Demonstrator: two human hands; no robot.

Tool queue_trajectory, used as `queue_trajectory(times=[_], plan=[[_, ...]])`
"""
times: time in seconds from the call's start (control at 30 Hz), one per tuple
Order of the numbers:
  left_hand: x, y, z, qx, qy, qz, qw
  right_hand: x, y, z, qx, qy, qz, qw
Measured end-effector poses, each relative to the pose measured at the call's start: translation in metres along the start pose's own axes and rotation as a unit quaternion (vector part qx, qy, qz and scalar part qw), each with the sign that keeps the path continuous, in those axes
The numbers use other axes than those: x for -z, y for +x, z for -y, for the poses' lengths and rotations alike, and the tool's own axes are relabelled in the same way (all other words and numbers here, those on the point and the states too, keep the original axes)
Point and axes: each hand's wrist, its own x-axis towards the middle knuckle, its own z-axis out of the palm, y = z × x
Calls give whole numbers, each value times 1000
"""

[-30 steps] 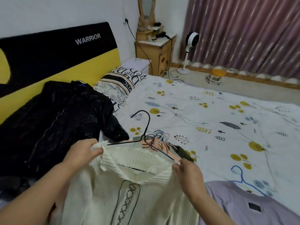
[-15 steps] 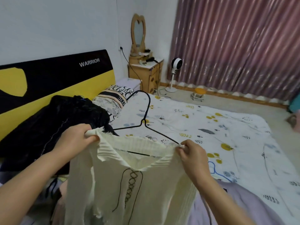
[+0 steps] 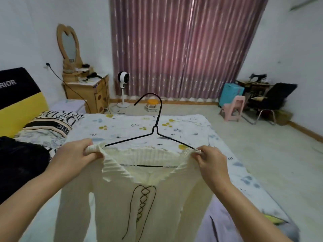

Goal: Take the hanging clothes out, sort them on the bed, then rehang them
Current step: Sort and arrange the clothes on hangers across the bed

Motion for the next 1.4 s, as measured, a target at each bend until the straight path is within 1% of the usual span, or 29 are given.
queue_trajectory(times=[0.1,0.27,0.37,0.5,0.63,0.77,0.93,1.1,1.27,1.4], plan=[[-18,11,-31,-40,-17,7,999,29,2,-28,-21,-12,-31,999],[-53,28,-87,-75,-59,35,995,75,12,-73,-46,-21,-64,997],[-78,41,-121,-106,-50,46,992,97,26,-109,-50,-33,-75,995],[-105,59,-169,-133,-18,55,989,123,51,-156,-36,-38,-73,996],[-137,75,-220,-140,10,64,988,143,86,-207,-27,-38,-63,997],[-163,90,-251,-140,44,68,987,150,117,-245,-14,-33,-45,998],[-187,114,-264,-120,42,54,990,140,152,-271,-1,-24,-22,999],[-212,149,-262,-100,68,53,991,110,195,-288,-7,-31,4,999],[-238,198,-244,-71,63,59,994,68,244,-291,-12,-42,25,999],[-260,245,-218,-63,60,67,994,25,288,-290,-9,-56,35,998]])
